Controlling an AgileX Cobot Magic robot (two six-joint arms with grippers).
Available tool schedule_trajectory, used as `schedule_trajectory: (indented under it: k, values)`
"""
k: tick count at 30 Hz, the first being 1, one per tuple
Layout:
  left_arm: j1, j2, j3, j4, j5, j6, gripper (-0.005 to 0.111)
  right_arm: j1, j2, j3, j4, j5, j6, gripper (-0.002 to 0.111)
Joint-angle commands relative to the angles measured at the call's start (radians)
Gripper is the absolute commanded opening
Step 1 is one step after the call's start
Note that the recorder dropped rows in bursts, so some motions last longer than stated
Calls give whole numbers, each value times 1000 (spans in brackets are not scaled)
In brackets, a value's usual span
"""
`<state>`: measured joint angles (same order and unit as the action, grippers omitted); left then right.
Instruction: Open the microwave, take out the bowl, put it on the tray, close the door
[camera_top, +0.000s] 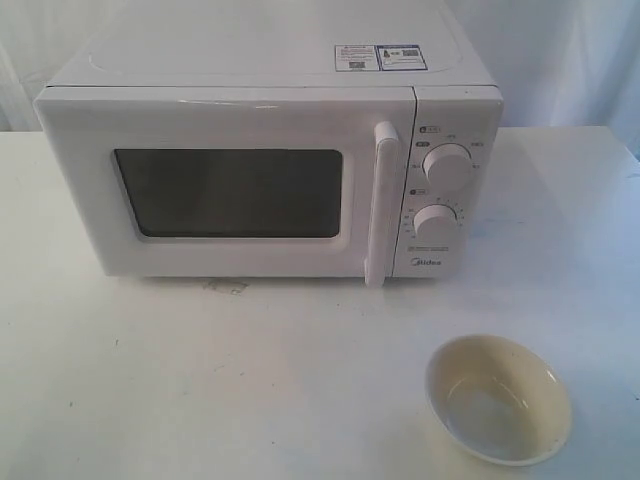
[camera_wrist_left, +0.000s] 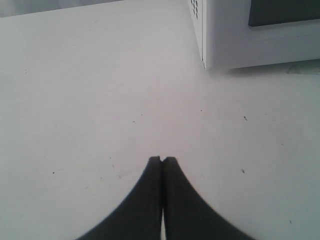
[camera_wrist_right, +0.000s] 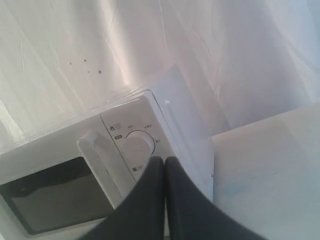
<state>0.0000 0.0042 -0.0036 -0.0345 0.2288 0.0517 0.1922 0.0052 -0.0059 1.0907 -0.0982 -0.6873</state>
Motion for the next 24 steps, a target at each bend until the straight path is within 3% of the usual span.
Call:
schedule_trajectory:
  k: [1,5,9,17,24]
  values:
    - [-1,-4,4,-3,2,-4,0,-3,-5,6,-178,18,47,0]
    - [-1,-4,4,-3,2,-4,0,-3,-5,6,-802,98,411,0]
    - [-1,-4,4,-3,2,-4,0,-3,-5,6,-1164,148,781,0]
    - [-1,-4,4,-3,2,-4,0,-3,-5,6,-1192,431,831,0]
    - [-1,-4,4,-3,2,-4,0,-3,-5,6,-1158,440,861,0]
